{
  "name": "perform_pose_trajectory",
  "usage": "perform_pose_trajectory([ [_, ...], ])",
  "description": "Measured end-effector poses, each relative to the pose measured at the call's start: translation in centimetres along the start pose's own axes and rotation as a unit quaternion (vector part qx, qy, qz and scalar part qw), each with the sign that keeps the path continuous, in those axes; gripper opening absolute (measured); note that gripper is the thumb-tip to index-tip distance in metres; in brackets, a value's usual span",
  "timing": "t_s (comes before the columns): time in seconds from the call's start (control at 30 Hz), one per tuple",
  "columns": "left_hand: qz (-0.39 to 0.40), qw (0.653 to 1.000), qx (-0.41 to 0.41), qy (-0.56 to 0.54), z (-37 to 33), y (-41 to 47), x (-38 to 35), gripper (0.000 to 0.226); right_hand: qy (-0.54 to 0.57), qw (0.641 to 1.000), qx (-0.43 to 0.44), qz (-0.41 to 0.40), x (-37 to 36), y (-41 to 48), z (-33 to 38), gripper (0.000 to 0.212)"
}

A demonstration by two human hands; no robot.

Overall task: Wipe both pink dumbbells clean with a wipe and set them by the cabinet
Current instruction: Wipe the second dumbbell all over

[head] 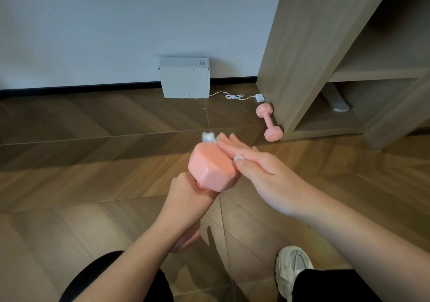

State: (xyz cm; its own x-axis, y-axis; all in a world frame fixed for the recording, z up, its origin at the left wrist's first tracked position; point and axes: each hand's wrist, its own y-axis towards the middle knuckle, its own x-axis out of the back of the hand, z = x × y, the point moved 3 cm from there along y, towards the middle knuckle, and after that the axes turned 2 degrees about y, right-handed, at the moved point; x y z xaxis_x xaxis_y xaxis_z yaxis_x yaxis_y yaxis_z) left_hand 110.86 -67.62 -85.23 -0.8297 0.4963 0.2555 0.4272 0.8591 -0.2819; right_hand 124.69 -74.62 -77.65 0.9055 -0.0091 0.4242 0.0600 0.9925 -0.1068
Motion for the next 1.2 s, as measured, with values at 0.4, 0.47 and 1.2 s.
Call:
perform_pose_trajectory([
  [0.4,0.022,0.989,0.079,-0.126,0.0,0.6,0.6,0.027,0.255,0.931,-0.200,-0.167,2.4,0.8,-1.1,0.034],
  [0.47,0.038,0.984,0.063,-0.160,-0.3,0.6,0.9,0.014,0.309,0.912,-0.240,-0.123,2.2,0.6,-1.9,0.033],
  [1.2,-0.009,0.950,0.086,-0.299,-0.8,1.3,1.8,0.017,0.516,0.796,-0.295,-0.109,0.7,0.1,-3.7,0.016],
])
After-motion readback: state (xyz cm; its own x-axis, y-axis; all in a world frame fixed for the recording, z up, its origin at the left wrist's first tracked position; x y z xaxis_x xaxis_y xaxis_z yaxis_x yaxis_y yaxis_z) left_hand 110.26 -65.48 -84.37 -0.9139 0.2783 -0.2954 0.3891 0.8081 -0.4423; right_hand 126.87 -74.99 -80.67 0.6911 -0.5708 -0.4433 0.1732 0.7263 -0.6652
